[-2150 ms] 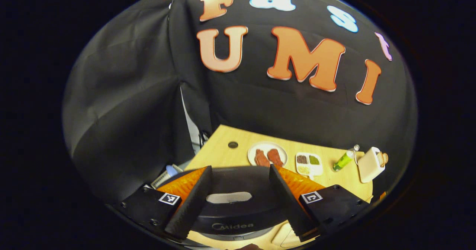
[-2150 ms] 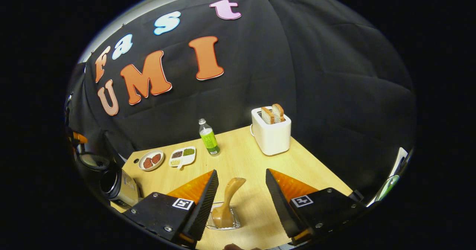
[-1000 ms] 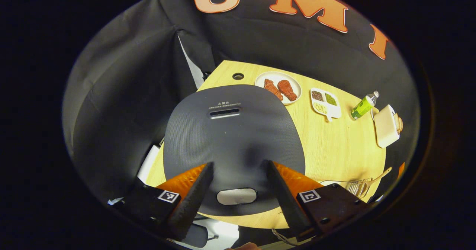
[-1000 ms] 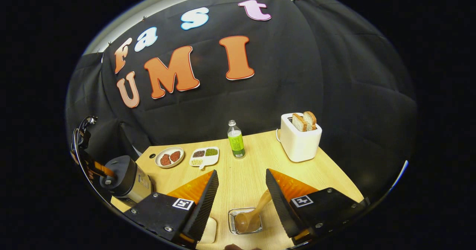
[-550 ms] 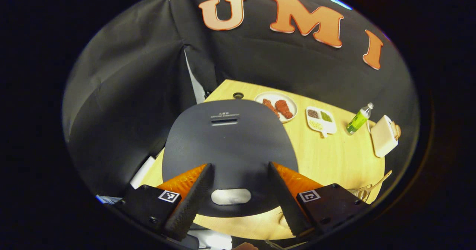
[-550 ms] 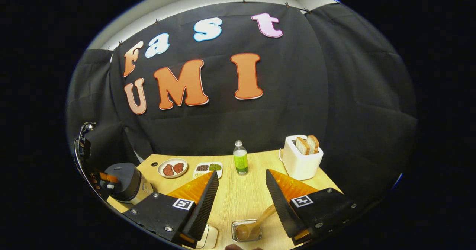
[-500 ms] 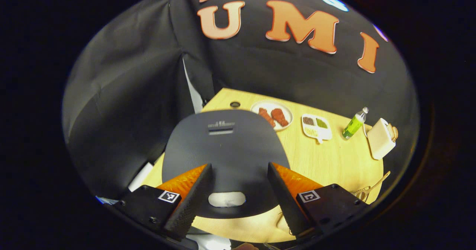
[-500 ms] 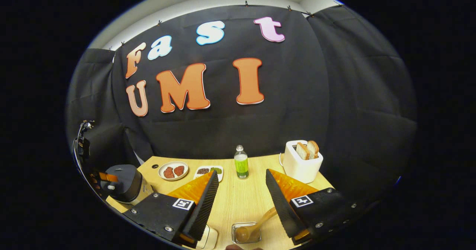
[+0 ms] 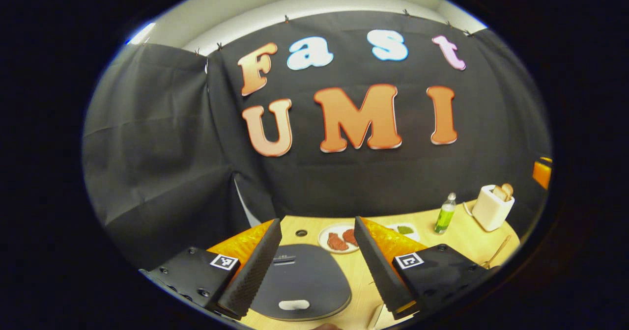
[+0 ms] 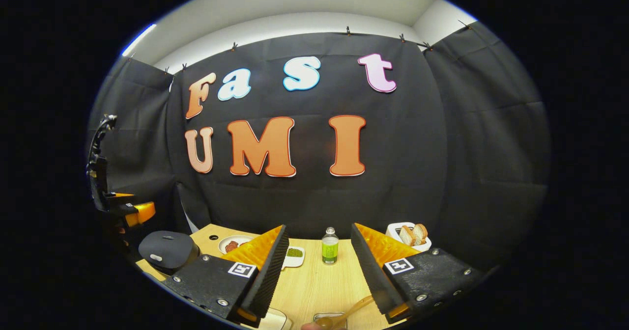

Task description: Close the left gripper, press the button to open the rice cooker; take a wooden spoon from the chopstick holder with the right hand, scoop a spoonful of rice and pour it into the rice cooker, then put the wooden spoon back into the chopstick holder.

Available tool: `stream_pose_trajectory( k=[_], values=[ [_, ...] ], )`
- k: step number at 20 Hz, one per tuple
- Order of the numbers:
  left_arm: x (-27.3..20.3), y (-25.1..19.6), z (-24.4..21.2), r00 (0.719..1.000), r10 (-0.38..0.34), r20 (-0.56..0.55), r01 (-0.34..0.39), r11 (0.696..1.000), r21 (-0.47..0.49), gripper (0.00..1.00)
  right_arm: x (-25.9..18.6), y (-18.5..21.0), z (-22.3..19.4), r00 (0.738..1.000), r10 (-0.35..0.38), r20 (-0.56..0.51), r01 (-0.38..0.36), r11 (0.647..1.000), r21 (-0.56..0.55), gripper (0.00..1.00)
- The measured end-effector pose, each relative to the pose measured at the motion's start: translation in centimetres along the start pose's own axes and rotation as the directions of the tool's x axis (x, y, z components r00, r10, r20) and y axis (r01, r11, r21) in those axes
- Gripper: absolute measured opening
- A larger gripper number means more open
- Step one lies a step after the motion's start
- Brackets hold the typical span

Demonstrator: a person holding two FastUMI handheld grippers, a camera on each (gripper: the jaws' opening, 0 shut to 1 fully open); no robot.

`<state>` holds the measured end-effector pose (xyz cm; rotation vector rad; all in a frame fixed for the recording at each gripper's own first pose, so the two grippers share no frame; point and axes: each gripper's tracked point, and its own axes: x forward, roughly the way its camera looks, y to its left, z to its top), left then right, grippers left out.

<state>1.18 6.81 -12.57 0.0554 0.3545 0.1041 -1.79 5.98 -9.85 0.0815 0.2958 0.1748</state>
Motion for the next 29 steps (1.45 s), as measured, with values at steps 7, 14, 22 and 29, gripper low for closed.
stream_pose_trajectory(
  k=[7, 14, 22, 29],
  values=[
    [-3.7, -3.0, 6.1, 0.971, -0.085, 0.222, 0.081, 0.996, 0.024, 1.00, -0.6, 0.7, 3.2, 0.993, -0.019, 0.120, 0.019, 1.000, 0.001, 0.80],
    [-5.2, -6.9, 5.1, 0.963, -0.156, 0.220, 0.152, 0.988, 0.032, 0.97, -1.5, 1.0, 3.1, 0.991, -0.015, 0.130, 0.016, 1.000, -0.008, 0.80],
    [-5.7, -6.9, 5.3, 0.956, -0.147, 0.252, 0.139, 0.989, 0.052, 1.00, -2.1, 0.7, 1.9, 0.992, -0.026, 0.122, 0.027, 1.000, -0.009, 0.80],
    [-5.4, -6.3, 4.6, 0.964, -0.131, 0.232, 0.128, 0.991, 0.030, 1.00, -1.9, 1.0, 1.8, 0.993, -0.019, 0.120, 0.020, 1.000, -0.012, 0.80]
  ],
)
